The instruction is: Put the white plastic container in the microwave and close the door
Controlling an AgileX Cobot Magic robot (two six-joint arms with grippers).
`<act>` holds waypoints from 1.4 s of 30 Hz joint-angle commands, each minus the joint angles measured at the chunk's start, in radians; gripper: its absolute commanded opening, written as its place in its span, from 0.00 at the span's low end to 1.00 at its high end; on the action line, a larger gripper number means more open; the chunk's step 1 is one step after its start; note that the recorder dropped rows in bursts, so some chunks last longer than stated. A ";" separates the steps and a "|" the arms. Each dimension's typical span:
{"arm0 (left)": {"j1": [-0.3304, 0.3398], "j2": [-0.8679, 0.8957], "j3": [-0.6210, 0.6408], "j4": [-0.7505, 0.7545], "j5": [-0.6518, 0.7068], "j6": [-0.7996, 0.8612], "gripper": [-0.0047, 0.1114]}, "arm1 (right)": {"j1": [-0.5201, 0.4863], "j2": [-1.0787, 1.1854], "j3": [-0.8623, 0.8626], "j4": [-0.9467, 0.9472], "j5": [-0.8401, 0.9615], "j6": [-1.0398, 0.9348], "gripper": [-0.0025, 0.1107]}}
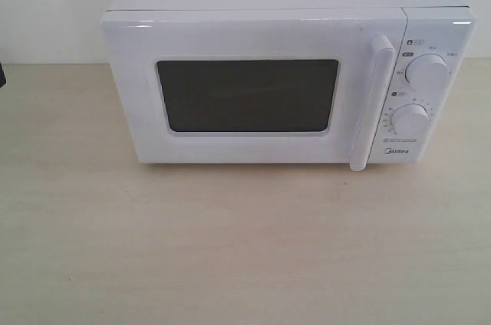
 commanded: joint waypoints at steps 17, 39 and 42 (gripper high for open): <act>-0.001 -0.008 0.002 -0.002 -0.006 -0.004 0.08 | -0.038 -0.043 -0.001 -0.053 0.063 0.001 0.02; -0.001 -0.006 0.005 -0.002 -0.006 -0.004 0.08 | -0.048 -0.043 -0.001 -0.053 0.063 -0.001 0.02; -0.001 -0.006 0.005 -0.002 -0.006 -0.004 0.08 | -0.048 -0.043 -0.001 -0.053 0.063 -0.001 0.02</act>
